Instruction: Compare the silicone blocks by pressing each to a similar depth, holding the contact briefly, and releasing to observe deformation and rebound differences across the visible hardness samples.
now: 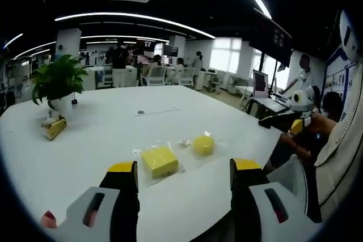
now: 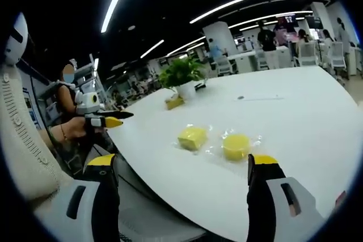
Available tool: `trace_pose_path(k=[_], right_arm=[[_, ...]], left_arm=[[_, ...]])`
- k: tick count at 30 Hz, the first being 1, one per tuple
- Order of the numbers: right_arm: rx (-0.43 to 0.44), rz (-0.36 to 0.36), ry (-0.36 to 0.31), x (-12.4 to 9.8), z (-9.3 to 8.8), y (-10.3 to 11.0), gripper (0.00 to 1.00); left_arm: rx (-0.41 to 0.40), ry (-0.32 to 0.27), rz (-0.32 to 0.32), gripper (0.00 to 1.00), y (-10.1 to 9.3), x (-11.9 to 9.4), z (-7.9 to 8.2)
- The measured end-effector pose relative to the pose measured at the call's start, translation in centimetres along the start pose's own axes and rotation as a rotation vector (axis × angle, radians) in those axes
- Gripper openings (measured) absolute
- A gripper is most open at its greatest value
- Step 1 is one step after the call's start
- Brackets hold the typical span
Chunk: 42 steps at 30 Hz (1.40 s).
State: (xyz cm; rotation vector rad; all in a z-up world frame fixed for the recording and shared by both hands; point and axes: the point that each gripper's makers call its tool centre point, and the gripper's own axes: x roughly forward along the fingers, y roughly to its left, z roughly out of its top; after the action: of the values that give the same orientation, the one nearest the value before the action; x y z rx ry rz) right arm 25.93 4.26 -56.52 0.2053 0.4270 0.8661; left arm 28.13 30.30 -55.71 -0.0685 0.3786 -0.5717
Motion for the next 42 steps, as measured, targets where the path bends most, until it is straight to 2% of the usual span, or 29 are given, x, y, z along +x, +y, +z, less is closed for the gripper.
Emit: trace_pose_path(k=[7,11,28,42], right_arm=[[-0.014,0.000,-0.001,0.1,0.2,0.2,0.88],[-0.067,-0.020,0.021,0.0,-0.3,0.0,0.88],[-0.044,0.003,-0.009,0.5,0.7,0.3,0.89],[-0.038,0.005,0.004,0.7,0.4,0.0,0.89]], left_arm=[[-0.009,-0.003,0.006,0.64,-0.2,-0.2,0.0],[-0.012,-0.029,0.007,0.63,-0.5,-0.5,0.4],[-0.027,-0.033,0.029,0.62,-0.4,-0.9,0.3],[-0.035,-0.019,0.032,0.64,-0.1,-1.2,-0.3]])
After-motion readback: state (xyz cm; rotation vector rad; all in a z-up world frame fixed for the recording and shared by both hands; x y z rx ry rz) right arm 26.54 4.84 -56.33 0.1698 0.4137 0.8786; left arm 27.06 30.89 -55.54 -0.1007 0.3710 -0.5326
